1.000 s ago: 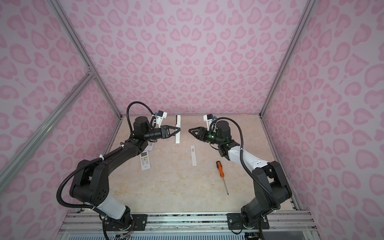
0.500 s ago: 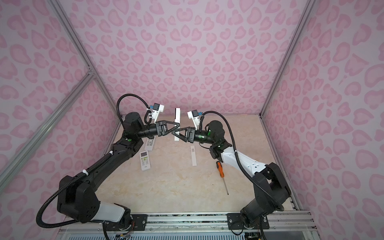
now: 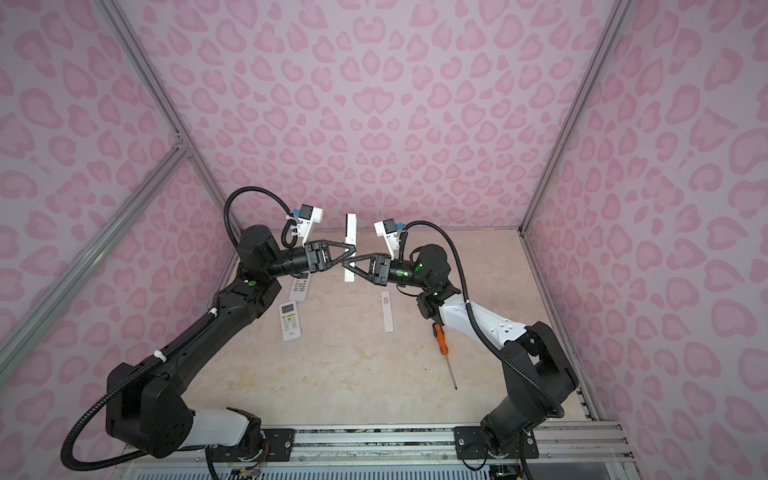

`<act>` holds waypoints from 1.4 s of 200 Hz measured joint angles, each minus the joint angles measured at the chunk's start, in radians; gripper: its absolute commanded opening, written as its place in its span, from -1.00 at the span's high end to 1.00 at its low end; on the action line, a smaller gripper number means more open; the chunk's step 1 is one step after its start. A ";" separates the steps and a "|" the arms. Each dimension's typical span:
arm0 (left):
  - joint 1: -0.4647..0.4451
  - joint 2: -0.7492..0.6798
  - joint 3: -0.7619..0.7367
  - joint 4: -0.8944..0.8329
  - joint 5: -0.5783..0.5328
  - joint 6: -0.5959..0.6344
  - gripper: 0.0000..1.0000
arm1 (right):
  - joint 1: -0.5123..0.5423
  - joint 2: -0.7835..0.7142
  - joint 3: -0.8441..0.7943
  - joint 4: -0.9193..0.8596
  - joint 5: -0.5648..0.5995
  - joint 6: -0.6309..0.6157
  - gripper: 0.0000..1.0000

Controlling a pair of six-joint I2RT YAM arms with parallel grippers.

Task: Unload the batteries from the remote control
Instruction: 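Open the left gripper and withdraw while the right gripper lowers the remote, then lay the remote battery side up on the table and open the right gripper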

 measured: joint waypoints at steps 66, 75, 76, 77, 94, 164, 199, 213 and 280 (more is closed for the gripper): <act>0.027 -0.013 -0.030 -0.035 -0.023 0.017 -0.96 | 0.007 -0.087 0.010 -0.320 0.166 -0.190 1.00; 0.038 -0.021 -0.040 -0.048 -0.030 0.018 -0.96 | 0.014 -0.113 0.027 -0.429 0.237 -0.252 1.00; 0.040 -0.022 -0.043 -0.050 -0.032 0.019 -0.96 | 0.015 -0.117 0.030 -0.446 0.245 -0.262 1.00; 0.041 -0.023 -0.044 -0.051 -0.033 0.019 -0.96 | 0.016 -0.119 0.031 -0.454 0.249 -0.267 1.00; 0.063 -0.042 -0.067 -0.081 -0.053 0.039 -0.95 | 0.033 -0.154 0.053 -0.609 0.340 -0.369 1.00; 0.104 -0.227 -0.102 -0.464 -0.354 0.325 -0.96 | 0.116 -0.074 0.055 -1.049 0.730 -0.478 0.98; 0.108 -0.319 -0.148 -0.654 -0.593 0.483 -0.96 | 0.199 0.092 0.132 -1.163 0.778 -0.514 0.93; 0.108 -0.354 -0.172 -0.699 -0.677 0.527 -0.95 | 0.229 0.174 0.164 -1.209 0.787 -0.522 0.93; 0.109 -0.438 -0.313 -0.797 -0.855 0.572 -0.98 | 0.272 0.397 0.269 -1.382 0.846 -0.543 0.94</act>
